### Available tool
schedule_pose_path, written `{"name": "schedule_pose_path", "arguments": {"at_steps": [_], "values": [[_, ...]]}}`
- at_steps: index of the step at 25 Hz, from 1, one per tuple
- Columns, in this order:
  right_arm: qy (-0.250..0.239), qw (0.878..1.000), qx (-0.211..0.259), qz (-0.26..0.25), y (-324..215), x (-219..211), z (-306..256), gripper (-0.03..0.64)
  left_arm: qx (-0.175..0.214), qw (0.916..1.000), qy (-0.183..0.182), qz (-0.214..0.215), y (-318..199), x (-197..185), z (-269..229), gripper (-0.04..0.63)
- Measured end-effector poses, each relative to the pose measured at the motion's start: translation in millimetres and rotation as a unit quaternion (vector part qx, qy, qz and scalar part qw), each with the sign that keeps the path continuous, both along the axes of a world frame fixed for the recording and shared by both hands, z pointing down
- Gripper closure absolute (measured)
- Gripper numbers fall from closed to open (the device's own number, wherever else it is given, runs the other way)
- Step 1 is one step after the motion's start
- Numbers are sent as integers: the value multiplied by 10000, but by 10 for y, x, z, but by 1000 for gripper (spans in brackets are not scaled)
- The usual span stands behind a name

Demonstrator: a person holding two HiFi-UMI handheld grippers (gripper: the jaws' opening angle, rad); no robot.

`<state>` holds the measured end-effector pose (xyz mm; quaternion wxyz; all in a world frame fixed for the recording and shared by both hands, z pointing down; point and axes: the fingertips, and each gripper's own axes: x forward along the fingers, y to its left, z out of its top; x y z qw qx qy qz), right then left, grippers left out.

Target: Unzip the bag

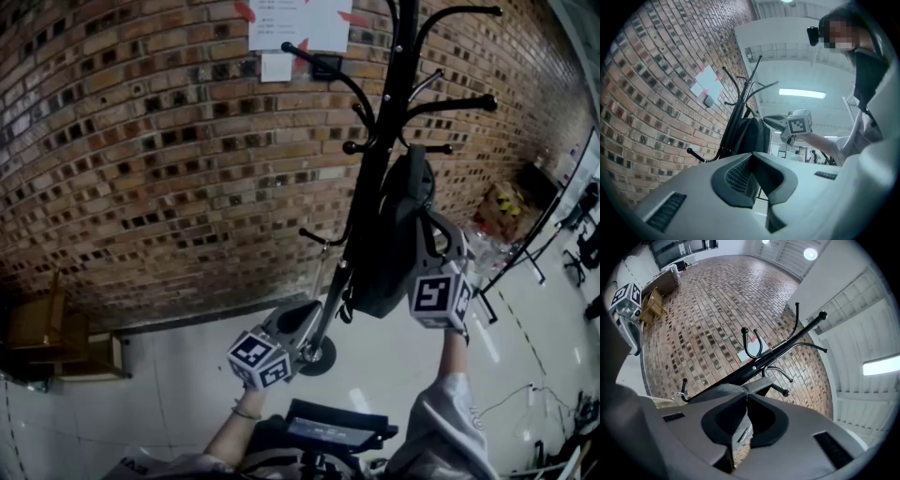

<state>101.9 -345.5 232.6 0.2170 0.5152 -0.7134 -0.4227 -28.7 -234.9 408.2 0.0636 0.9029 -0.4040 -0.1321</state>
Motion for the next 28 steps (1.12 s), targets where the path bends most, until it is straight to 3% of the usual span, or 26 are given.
{"name": "schedule_pose_path", "arguments": {"at_steps": [28], "values": [[410, 9986, -332, -93, 250, -82, 257, 607, -113, 9999, 72, 87, -33, 3, 60, 588]]}}
